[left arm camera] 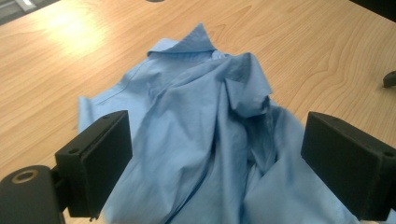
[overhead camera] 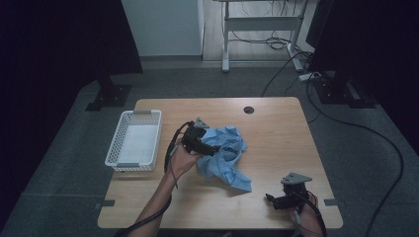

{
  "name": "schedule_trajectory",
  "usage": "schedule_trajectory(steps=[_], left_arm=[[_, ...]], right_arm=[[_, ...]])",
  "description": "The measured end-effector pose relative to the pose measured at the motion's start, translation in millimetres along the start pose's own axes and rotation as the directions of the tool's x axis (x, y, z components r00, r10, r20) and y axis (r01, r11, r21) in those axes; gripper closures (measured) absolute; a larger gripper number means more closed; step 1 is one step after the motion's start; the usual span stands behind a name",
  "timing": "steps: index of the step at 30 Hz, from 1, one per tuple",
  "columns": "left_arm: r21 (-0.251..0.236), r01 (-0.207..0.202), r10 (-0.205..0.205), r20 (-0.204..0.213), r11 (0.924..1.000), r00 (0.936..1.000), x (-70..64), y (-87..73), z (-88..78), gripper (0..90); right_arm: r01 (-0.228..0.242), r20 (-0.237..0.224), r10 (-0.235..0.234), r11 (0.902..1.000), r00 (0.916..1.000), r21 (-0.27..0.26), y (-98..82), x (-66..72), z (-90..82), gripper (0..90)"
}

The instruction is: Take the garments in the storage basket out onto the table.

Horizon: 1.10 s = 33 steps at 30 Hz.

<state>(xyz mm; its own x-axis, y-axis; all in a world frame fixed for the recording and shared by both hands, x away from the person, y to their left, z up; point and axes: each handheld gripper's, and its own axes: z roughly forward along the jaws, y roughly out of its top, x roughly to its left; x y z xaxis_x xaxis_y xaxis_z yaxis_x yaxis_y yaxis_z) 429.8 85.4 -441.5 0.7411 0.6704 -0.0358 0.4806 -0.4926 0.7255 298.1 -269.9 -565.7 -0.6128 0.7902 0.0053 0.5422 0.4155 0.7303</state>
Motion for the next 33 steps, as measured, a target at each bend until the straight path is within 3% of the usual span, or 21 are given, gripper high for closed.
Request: schedule_trajectory(steps=[8,14,18,25,33], left_arm=[[0.001,-0.001,0.001,-0.036,1.0000,0.9994,9.1,-18.7,-20.7,6.6],[-0.007,0.015,-0.015,-0.037,0.9999,0.9992,11.9,-32.9,-29.0,5.4],[-0.012,0.004,-0.005,-0.037,0.9999,0.9993,11.6,-44.4,-35.5,5.1],[-0.011,-0.020,0.020,-0.044,0.9997,0.9988,9.5,-64.0,-39.6,3.9],[0.001,-0.010,0.010,-0.054,0.9999,0.9985,10.3,-93.7,-36.2,1.4]], right_arm=[[0.001,0.000,-0.001,1.0000,1.0000,-0.001,0.0,-0.1,0.1,2.5],[0.000,0.000,0.000,1.0000,1.0000,0.000,0.0,0.0,0.0,2.5],[0.002,0.002,-0.002,1.0000,1.0000,-0.002,0.0,-0.1,0.1,2.6],[-0.003,0.004,0.003,1.0000,1.0000,-0.001,0.0,0.2,0.1,2.5],[-0.002,0.004,0.002,1.0000,1.0000,-0.001,0.0,0.2,0.1,2.6]])
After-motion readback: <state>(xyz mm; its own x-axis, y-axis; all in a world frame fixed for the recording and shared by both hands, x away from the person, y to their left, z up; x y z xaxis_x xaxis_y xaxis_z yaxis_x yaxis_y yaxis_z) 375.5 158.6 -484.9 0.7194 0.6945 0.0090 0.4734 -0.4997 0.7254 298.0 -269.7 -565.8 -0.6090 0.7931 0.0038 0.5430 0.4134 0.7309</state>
